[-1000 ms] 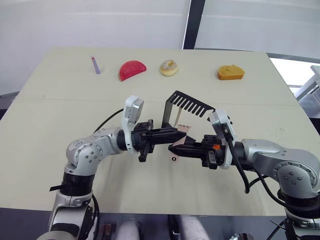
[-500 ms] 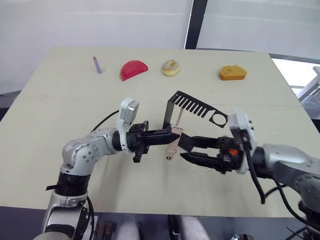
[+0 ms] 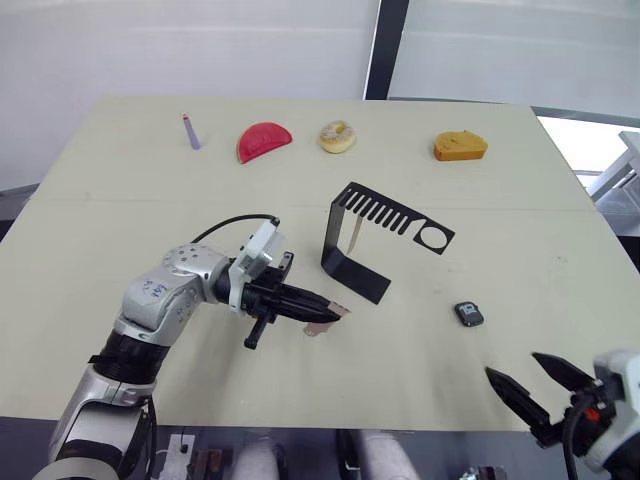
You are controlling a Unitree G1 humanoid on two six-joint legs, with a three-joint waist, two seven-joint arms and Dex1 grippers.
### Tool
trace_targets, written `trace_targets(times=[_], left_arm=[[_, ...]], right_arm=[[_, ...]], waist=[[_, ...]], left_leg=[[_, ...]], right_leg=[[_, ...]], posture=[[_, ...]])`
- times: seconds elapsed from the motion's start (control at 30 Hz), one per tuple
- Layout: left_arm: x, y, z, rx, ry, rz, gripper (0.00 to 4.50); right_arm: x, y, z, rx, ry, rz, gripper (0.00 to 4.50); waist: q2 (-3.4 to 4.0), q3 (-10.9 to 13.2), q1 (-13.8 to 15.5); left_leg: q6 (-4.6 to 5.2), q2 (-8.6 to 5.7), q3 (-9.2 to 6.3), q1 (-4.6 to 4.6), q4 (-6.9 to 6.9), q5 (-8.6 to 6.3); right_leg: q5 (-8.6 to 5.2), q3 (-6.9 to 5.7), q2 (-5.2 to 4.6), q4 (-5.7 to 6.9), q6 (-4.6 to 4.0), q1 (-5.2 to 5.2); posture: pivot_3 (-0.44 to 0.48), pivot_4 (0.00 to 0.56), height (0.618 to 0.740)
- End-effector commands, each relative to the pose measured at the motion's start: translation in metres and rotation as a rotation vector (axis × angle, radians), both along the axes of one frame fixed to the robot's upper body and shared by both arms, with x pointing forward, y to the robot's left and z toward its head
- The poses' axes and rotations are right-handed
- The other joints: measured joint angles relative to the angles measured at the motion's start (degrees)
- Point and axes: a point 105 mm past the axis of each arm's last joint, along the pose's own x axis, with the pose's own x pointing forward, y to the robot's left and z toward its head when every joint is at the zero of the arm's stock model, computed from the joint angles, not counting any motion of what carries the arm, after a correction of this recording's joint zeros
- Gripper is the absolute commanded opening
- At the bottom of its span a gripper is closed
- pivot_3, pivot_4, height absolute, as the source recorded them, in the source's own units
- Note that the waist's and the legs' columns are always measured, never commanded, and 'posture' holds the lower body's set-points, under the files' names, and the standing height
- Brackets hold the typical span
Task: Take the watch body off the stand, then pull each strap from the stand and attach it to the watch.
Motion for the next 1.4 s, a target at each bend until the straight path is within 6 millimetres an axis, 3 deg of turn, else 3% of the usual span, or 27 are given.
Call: trace_targets(times=[0.03, 0.23, 0.53, 0.77, 1.4], left_arm=[[0.000, -0.004, 0.006, -0.010, -0.062, -0.043, 0.00], [0.000, -0.010, 0.013, -0.035, -0.078, -0.043, 0.00], [-0.006, -0.008, 0.015, -0.035, -0.090, 0.007, 0.00], [-0.012, -0.004, 0.017, -0.025, -0.091, 0.031, 0.00], [-0.015, -0.004, 0.017, -0.035, -0.096, 0.082, 0.00]], right_arm=[[-0.003, 0.013, 0.016, -0.077, -0.090, 0.035, 4.45], [0.007, 0.012, 0.004, -0.102, -0.089, 0.039, 4.45], [0.059, 0.003, -0.017, -0.121, -0.113, 0.011, 4.45], [0.083, 0.003, -0.031, -0.096, -0.098, 0.002, 4.45], [0.103, 0.006, -0.049, -0.062, -0.083, -0.064, 4.45]], waist=[[0.00, 0.0, 0.0], [0.00, 0.0, 0.3], [0.02, 0.0, 0.5], [0.04, 0.0, 0.5], [0.08, 0.0, 0.4]], left_leg=[[0.00, 0.00, 0.00, 0.01, 0.00, 0.00], [0.02, -0.01, -0.03, 0.05, 0.04, 0.00], [0.06, -0.07, -0.06, 0.03, 0.13, 0.01], [0.07, -0.08, -0.06, 0.02, 0.15, 0.01], [0.06, -0.08, -0.02, 0.05, 0.21, 0.02]], right_leg=[[0.00, 0.00, 0.00, 0.00, 0.00, 0.00], [0.00, 0.00, 0.00, -0.02, 0.00, -0.06], [0.00, 0.00, -0.01, 0.03, 0.00, -0.09], [0.00, 0.00, -0.02, 0.08, 0.00, -0.10], [0.00, 0.02, -0.03, 0.28, 0.00, -0.15]], posture=[[0.000, 0.150, 0.737], [0.000, 0.150, 0.737], [0.000, 0.150, 0.737], [0.000, 0.150, 0.737], [0.000, 0.150, 0.737]])
